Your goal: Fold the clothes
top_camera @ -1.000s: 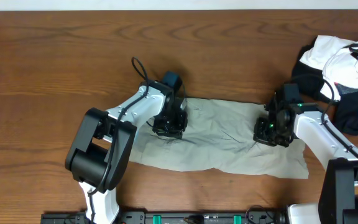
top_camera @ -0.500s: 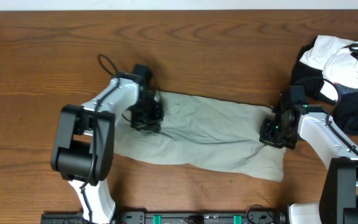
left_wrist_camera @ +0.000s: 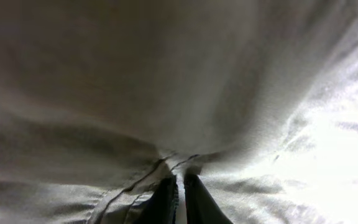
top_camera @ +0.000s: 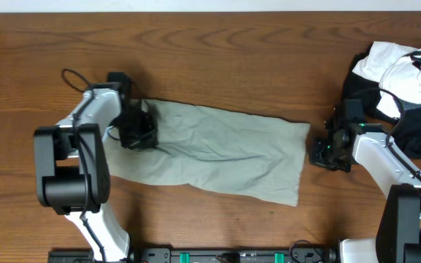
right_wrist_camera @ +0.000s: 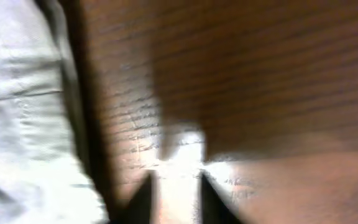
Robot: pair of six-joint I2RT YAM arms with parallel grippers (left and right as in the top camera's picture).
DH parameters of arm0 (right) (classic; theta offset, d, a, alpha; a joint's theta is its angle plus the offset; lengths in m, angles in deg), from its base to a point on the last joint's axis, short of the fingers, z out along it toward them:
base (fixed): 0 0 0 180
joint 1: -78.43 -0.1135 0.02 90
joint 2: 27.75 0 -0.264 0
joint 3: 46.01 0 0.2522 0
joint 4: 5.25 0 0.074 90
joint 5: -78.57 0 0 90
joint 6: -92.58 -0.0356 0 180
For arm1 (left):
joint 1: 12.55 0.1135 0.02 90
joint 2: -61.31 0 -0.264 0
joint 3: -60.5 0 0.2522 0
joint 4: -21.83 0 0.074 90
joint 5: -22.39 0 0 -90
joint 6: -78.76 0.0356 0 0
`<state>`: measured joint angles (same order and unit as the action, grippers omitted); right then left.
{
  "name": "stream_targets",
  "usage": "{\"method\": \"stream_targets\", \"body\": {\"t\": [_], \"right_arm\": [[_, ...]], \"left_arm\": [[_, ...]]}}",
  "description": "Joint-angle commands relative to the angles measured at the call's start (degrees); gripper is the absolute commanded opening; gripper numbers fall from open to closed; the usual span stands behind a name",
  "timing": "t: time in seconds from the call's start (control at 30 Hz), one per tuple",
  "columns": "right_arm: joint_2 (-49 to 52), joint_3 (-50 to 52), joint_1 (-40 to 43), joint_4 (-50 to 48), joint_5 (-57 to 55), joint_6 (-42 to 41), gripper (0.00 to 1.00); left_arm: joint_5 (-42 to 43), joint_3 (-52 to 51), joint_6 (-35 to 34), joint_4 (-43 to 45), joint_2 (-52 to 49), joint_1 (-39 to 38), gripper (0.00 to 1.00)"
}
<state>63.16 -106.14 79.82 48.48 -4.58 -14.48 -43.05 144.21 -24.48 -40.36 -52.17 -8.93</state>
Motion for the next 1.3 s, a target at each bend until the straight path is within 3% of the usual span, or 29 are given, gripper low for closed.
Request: {"method": "stream_targets", "body": {"t": [0.0,0.1,0.2,0.23,0.3,0.33,0.37,0.7,0.93,1.27], "right_arm": [[0.17,0.02,0.59,-0.37,-0.13,1.49,0.41],[0.17,-1.22,0.59,0.7,1.57,1.86,0.52],[0.17,-2.34,0.57,1.64,8.04,4.15,0.64],[0.17,-2.32,0.57,1.66,10.56,4.42,0.69],[0.17,-2.27,0.46,1.75,13.64,4.42,0.77],[0.17,-2.27,0.28,1.73,14.88,4.26,0.81],[0.17,-2.27,0.11,1.7,15.76,4.26,0.82],[0.17,-1.57,-4.85,-0.31,21.0,0.15,0.95],[0.17,0.57,-9.33,-5.79,19.1,-9.33,0.95],[0.17,3.72,-13.53,-11.85,17.38,-16.74,0.95]], "left_arm": [[-5.31,-1.42,0.94,0.79,-2.34,3.63,0.11],[-1.86,-1.42,0.96,0.79,0.07,5.01,0.17],[0.33,-1.42,1.77,0.76,4.44,5.38,0.29],[1.22,-1.42,2.71,0.72,6.27,5.31,0.41],[2.47,-1.42,3.82,0.37,9.77,4.92,0.85],[2.45,-1.42,3.8,0.11,11.58,4.68,0.96],[2.45,-1.42,3.8,-0.04,12.96,4.59,1.0],[2.43,-1.44,3.78,-2.93,18.91,4.28,0.98],[2.43,-1.44,4.46,-4.52,18.91,4.28,0.98],[2.43,-1.44,4.63,-4.87,18.91,4.28,0.98]]}}
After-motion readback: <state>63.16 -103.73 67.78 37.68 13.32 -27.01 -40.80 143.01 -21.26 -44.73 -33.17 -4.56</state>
